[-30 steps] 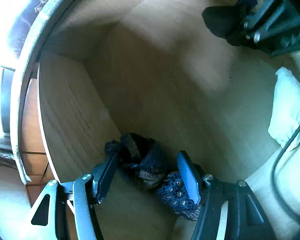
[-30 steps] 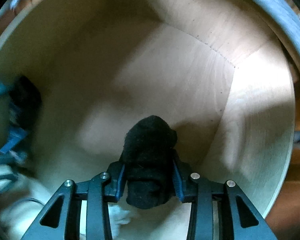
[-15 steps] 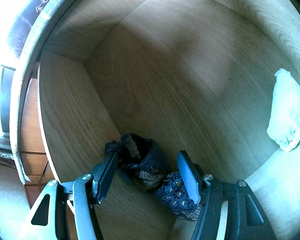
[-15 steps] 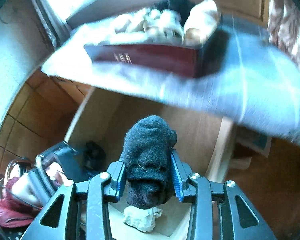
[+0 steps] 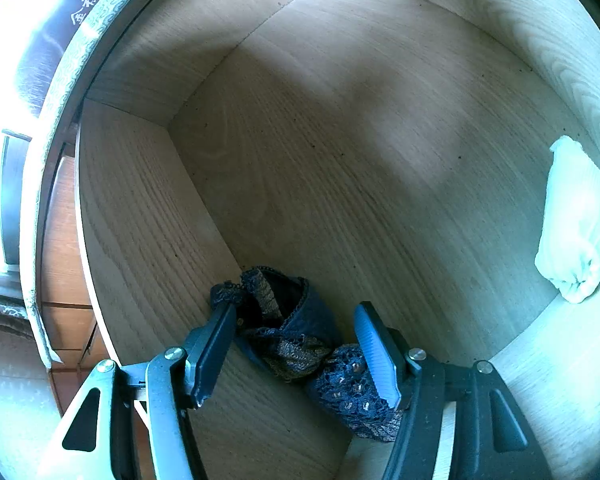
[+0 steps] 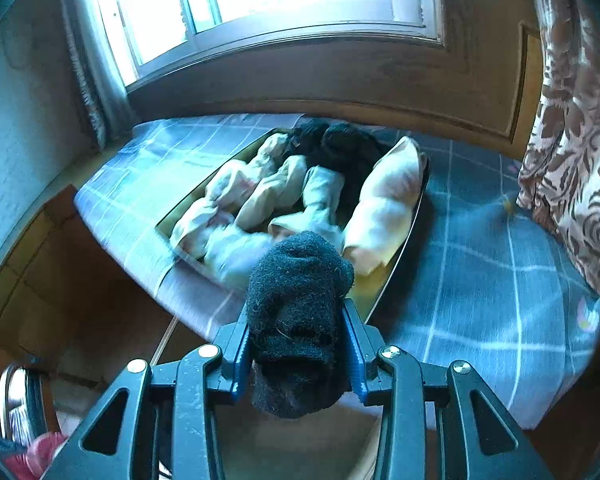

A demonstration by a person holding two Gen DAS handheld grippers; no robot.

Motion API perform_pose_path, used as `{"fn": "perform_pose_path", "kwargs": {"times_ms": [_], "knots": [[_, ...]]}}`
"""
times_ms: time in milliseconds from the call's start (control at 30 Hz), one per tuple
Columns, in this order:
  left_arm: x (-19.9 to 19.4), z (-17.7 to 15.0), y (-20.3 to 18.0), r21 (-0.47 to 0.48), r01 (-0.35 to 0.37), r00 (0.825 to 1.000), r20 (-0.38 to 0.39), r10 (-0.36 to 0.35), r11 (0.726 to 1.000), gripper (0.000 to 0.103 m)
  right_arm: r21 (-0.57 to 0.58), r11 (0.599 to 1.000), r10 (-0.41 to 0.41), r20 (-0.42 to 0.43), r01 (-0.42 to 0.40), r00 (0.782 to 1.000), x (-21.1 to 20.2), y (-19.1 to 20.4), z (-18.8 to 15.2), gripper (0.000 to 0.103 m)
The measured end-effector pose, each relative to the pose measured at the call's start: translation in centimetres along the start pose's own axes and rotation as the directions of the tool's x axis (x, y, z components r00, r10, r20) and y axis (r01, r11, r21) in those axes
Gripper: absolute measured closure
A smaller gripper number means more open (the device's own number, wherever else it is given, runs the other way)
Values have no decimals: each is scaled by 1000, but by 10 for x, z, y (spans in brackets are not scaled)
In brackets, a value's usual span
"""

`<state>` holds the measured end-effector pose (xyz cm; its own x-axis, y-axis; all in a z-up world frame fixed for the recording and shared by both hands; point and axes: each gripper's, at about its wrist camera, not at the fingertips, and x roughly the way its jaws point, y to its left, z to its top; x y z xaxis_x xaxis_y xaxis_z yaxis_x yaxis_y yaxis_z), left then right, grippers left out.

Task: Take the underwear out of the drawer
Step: 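Lift the black sock with the right tool over the tray, then open the right tool to drop the black sock in the tray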

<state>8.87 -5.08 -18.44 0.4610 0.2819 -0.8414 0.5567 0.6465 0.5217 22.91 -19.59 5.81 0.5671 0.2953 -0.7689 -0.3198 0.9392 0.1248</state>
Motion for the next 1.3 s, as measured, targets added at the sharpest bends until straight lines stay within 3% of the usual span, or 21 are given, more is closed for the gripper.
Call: {"fn": "perform_pose_path", "kwargs": {"times_ms": [300, 667, 900, 1100, 1167, 1300], "knots": [[0, 0, 0, -3, 1, 1000, -1, -1, 1000, 41, 51, 999, -2, -31, 4, 1000, 36, -15, 38, 63], [0, 0, 0, -3, -1, 1000, -3, 1, 1000, 41, 35, 997, -63, -141, 69, 988, 91, -20, 25, 62], [1, 0, 0, -1, -5, 1000, -7, 5, 1000, 41, -12, 995, -100, -162, 99, 982, 105, -15, 15, 60], [1, 0, -1, -3, -4, 1000, -6, 4, 1000, 41, -40, 993, -114, -154, 109, 981, 108, -9, 14, 49], [1, 0, 0, -6, -3, 1000, -5, 3, 1000, 41, -42, 994, -110, -128, 106, 986, 101, -7, 15, 38], [0, 0, 0, -10, -1, 1000, -1, 1, 1000, 41, -55, 991, -123, -37, 121, 992, 76, -4, 15, 37]]}}
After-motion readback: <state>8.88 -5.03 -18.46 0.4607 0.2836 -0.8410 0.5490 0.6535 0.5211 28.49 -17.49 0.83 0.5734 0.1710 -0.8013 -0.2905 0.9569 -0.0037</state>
